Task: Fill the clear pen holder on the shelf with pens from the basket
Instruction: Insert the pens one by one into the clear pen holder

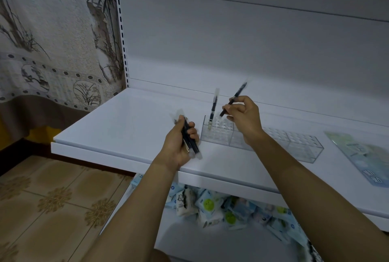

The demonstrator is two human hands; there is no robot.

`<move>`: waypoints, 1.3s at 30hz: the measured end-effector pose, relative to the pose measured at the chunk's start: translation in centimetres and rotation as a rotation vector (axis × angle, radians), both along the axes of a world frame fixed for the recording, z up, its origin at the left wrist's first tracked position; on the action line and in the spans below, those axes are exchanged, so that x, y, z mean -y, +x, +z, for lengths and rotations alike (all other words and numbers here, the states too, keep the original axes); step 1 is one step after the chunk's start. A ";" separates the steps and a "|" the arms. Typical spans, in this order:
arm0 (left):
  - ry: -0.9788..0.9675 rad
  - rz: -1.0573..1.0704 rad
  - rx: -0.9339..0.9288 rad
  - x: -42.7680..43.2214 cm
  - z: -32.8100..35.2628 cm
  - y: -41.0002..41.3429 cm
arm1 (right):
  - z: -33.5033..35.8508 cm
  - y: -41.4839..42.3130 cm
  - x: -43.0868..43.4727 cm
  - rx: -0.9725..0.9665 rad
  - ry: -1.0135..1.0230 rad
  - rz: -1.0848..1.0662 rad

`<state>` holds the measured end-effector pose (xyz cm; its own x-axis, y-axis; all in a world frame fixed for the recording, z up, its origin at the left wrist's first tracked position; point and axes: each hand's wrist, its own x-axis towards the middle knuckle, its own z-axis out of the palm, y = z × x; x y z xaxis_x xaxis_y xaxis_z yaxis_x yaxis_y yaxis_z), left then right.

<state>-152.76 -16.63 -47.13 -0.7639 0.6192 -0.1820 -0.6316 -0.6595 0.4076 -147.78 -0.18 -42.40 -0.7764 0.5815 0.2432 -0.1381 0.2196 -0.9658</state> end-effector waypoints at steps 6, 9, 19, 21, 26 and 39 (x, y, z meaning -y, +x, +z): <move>0.025 0.001 0.018 0.1 -0.4 -0.4 | -0.9 -0.6 0.5 0.108 0.307 -0.048; 0.025 -0.009 0.001 0.1 -0.5 -0.3 | -1.2 -0.8 0.6 0.108 0.383 -0.084; 0.017 -0.011 -0.007 0.1 -0.6 -0.4 | -1.3 -1.0 0.1 0.083 0.342 -0.099; 0.016 -0.010 -0.002 0.1 -0.6 -0.4 | -1.4 -1.0 0.2 0.083 0.355 -0.092; 0.016 -0.014 0.003 0.3 -0.5 -0.2 | -1.3 -0.9 0.4 0.098 0.368 -0.083; 0.016 -0.007 0.036 0.4 0.0 0.3 | -1.3 -0.8 0.4 0.106 0.313 -0.091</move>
<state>-152.41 -17.05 -47.18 -0.7529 0.6273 -0.1993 -0.6501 -0.6616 0.3737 -148.61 -0.56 -43.66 -0.7550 0.5595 0.3420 -0.0068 0.5148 -0.8573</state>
